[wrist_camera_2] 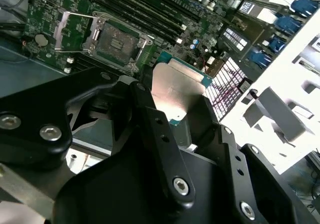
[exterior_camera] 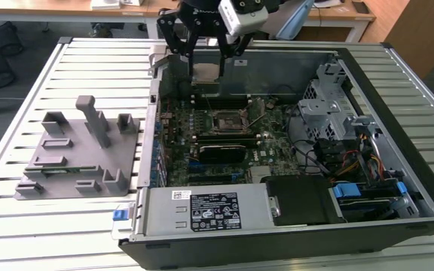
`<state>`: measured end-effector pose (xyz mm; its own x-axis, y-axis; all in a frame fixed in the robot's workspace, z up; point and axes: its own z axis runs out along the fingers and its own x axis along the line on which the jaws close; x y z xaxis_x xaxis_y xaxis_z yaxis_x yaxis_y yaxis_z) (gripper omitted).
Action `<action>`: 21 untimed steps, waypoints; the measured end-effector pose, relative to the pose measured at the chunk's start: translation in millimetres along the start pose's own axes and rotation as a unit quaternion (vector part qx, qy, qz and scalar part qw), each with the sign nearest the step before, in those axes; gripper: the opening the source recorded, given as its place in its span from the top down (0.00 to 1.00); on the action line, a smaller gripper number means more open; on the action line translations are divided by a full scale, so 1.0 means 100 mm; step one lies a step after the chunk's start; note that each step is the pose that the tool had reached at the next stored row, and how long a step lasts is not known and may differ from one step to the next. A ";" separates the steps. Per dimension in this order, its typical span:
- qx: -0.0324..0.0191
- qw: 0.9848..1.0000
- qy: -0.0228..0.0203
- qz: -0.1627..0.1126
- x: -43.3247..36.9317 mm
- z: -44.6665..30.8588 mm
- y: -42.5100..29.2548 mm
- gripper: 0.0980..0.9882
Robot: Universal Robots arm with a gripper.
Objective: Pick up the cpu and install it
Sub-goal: 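Pick up the cpu and move it towards the insertion slot, then place the cpu into insertion slot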
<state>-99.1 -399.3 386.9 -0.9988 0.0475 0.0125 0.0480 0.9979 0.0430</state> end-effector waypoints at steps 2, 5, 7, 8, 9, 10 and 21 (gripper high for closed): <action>0.000 1.000 0.000 0.000 -0.058 0.000 0.005 0.52; 0.000 1.000 0.000 0.000 -0.135 0.000 0.013 0.52; 0.000 1.000 0.000 0.000 -0.182 0.000 0.018 0.52; 0.000 1.000 0.000 0.000 -0.203 0.001 0.019 0.52; 0.000 1.000 0.000 0.000 -0.215 0.001 0.020 0.52; 0.000 1.000 0.000 0.000 -0.220 0.001 0.020 0.52; 0.000 1.000 -0.001 0.018 -0.224 0.001 0.021 0.52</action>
<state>-76.6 -398.3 386.5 -0.9965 0.0825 0.0125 0.0829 0.9956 0.0429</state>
